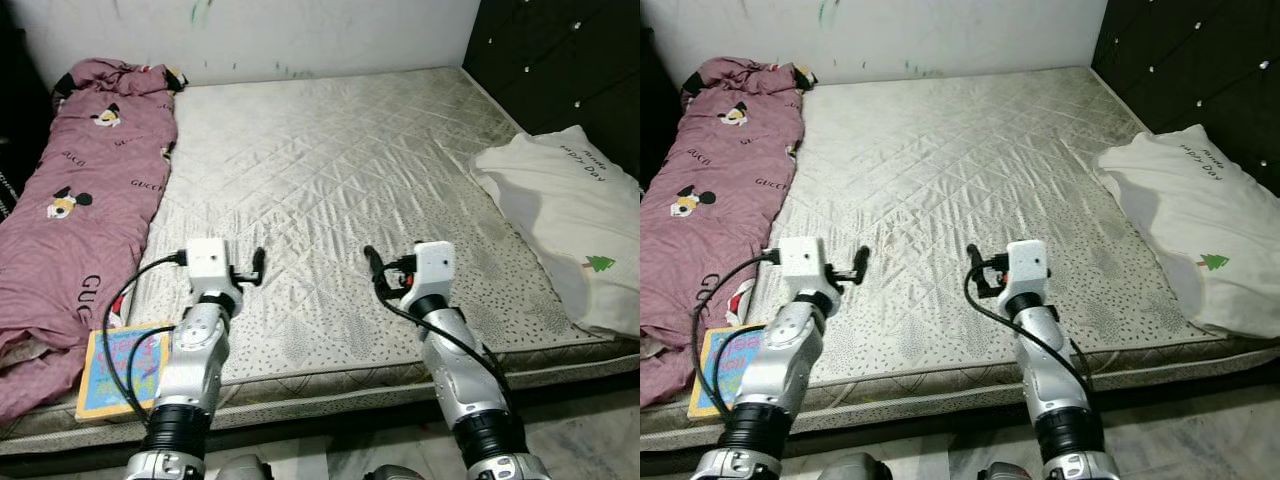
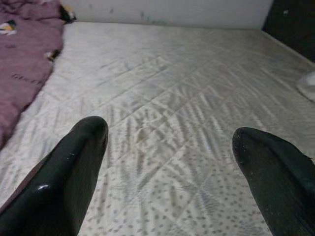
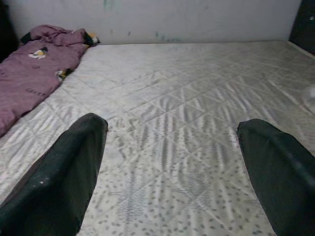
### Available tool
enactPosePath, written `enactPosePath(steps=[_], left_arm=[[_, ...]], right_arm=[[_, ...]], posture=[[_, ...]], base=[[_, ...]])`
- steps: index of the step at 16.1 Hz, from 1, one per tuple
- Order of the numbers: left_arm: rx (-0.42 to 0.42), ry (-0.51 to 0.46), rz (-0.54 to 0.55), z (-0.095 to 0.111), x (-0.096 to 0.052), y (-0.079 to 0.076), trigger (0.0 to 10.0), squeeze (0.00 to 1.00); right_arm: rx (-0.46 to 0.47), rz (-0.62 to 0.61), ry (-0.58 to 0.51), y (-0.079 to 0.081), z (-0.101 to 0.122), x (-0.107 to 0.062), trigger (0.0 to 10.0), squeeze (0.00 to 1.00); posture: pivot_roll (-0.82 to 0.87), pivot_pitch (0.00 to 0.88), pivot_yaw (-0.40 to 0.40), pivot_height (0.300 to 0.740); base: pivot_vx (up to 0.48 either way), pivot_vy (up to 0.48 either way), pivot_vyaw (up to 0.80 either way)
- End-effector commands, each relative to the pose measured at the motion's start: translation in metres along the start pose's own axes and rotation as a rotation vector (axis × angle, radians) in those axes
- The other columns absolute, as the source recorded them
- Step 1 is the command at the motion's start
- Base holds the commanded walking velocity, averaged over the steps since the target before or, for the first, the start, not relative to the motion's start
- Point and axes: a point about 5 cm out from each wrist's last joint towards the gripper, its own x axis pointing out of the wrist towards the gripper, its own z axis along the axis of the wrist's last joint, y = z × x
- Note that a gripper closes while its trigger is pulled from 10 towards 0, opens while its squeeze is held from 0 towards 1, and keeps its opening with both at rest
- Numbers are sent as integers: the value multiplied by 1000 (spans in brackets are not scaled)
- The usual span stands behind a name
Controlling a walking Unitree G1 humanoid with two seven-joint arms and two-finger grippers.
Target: Clean up the room
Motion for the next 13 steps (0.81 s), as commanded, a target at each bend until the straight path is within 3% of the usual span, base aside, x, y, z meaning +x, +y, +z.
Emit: enactPosePath(steps=[1, 4, 8, 13], left_arm=[[5, -16, 7, 3, 2, 3, 10000, 0], [-6, -28, 46, 4, -2, 12, 10000, 0], [-10, -30, 41, 4, -2, 10, 10000, 0], [-32, -27, 50, 3, -3, 11, 10000, 0]], right_arm=[[-3, 10, -24, 2, 6, 3, 10000, 0], [-12, 41, -24, 9, 8, 6, 10000, 0], [-8, 49, -25, 9, 9, 8, 10000, 0], [-5, 50, -17, 8, 9, 10, 10000, 0]], posture=[[-63, 0, 19, 740], [-41, 0, 6, 740], [-26, 0, -12, 740], [-18, 0, -24, 740]], base=[[0, 0, 0], [0, 0, 531], [0, 0, 770], [0, 0, 0]])
